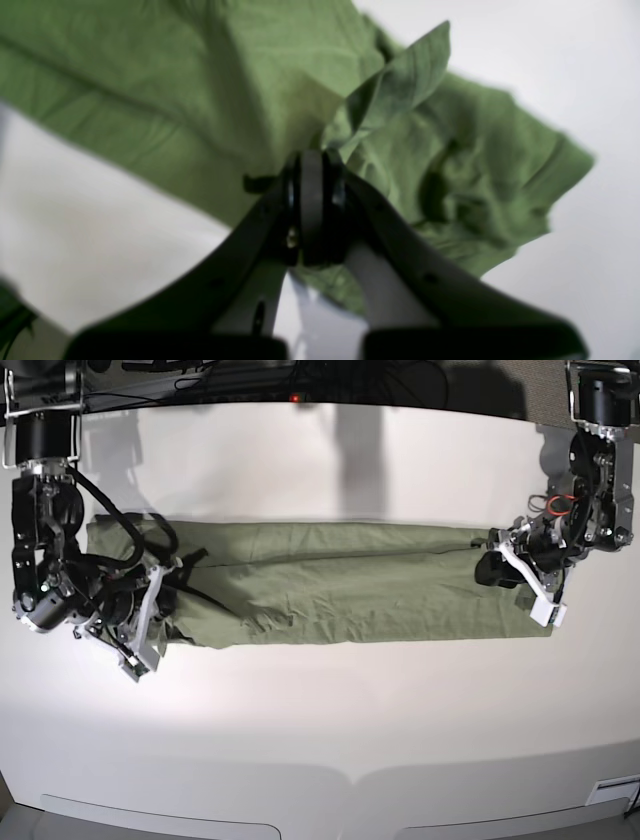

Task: Fold the T-shirt properly
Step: 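Fold the folded edge over onto the shirt with both grippers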

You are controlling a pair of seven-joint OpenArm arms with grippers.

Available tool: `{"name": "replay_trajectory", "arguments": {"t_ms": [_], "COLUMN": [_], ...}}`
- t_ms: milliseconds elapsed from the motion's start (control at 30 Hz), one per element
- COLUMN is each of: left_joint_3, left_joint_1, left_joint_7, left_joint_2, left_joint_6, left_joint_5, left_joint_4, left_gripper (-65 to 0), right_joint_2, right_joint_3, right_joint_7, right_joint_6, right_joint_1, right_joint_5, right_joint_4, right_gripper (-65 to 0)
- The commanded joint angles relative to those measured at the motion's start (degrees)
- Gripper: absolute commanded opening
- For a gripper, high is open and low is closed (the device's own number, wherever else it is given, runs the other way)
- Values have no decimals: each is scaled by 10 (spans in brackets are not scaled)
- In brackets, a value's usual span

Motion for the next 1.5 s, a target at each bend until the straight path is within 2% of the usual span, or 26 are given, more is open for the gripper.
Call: {"name": "replay_trajectory", "arguments": {"t_ms": [0,233,467,633,933,1333,1367,1467], "left_joint_3": [1,1,1,1,1,1,1,1], "left_joint_1": [6,6,6,6,6,6,6,6], "left_joint_7": [45,45,47,53,58,58,58,58], "left_joint_2": [-5,-5,-5,-5,-5,-5,-5,-5], "left_joint_6": [17,17,17,17,17,17,17,17], "left_joint_5": [31,31,31,31,31,31,31,31], "left_joint_4": [-5,-5,-5,-5,-5,-5,-5,-5], "left_gripper": [-414,-414,-414,-414,-414,-414,-414,-414], "right_joint_2": [13,28,34,33,33,33,34,34], "right_joint_3": [10,81,160,163,163,163,163,163], "right_joint_7": [1,-18,-17,-9,-10,10,10,9], "right_joint_6": [2,2,2,2,2,2,2,2], "right_joint_1": [5,-29,-35,-35,-35,-35,-35,-35], "right_joint_5": [2,6,44,44,-20,-22,-22,-22], "right_joint_4": [13,14,13,13,-28,-121,-121,-121], "right_gripper": [-650,-650,-650,-650,-650,-650,-631,-454]}}
